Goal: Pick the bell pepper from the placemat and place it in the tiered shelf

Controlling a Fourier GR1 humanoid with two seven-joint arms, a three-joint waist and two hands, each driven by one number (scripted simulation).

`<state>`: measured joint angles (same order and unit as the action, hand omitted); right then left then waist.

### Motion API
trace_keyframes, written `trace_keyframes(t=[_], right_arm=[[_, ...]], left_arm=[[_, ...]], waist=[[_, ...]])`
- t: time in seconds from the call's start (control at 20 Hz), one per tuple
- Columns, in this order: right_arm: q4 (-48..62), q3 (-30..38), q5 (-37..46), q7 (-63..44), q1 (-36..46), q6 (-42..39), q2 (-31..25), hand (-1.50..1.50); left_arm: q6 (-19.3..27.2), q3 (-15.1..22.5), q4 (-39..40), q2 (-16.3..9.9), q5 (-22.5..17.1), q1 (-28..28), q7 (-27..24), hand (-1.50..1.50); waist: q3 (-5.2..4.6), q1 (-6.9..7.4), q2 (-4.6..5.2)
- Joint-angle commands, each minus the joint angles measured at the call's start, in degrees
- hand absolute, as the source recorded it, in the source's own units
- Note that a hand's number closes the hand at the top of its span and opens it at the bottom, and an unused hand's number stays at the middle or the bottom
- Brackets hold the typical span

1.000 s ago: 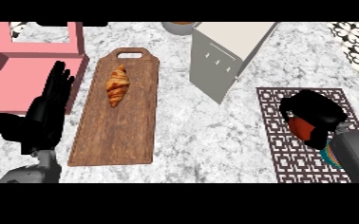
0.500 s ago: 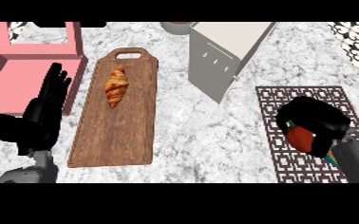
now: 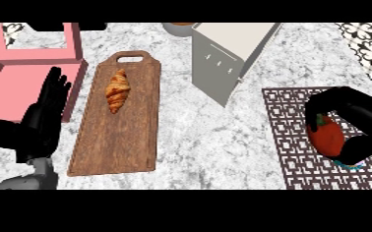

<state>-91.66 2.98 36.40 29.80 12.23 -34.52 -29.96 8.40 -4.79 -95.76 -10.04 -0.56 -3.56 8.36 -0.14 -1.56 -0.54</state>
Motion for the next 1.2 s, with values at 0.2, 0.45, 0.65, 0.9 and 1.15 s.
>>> trace_keyframes(t=[0.2, 0.45, 0.65, 0.9, 1.15], right_arm=[[-6.17, 18.80, -23.39, -21.28, 11.69, -15.90, -2.00, 1.50], [-1.81, 19.94, -25.46, -29.43, 19.23, -14.24, -3.63, 1.50], [0.99, 19.23, -26.03, -33.53, 23.65, -11.24, -2.07, 1.50], [12.61, 14.48, -17.86, -24.98, 27.39, -3.44, -0.89, 1.50], [22.43, 12.05, -15.08, -23.43, 33.10, 1.49, 1.58, 1.50]], left_arm=[[-0.59, 1.06, -0.72, 0.54, 0.54, 1.46, -0.52, 0.00], [2.01, 3.83, -2.90, 3.33, 3.42, 0.76, 1.54, 0.00], [-1.00, 1.58, -0.13, 1.54, 1.35, -0.79, 0.41, 0.00], [-1.79, -0.79, -3.88, 0.22, -0.62, -1.38, 3.84, 0.00], [-0.95, 0.03, 2.73, 1.85, 1.06, -4.83, 1.27, 0.00]], waist=[[0.00, 0.94, 0.14], [0.11, 1.77, 0.48], [0.11, 1.70, 0.52], [0.15, 2.23, 0.65], [0.14, 2.26, 0.79]])
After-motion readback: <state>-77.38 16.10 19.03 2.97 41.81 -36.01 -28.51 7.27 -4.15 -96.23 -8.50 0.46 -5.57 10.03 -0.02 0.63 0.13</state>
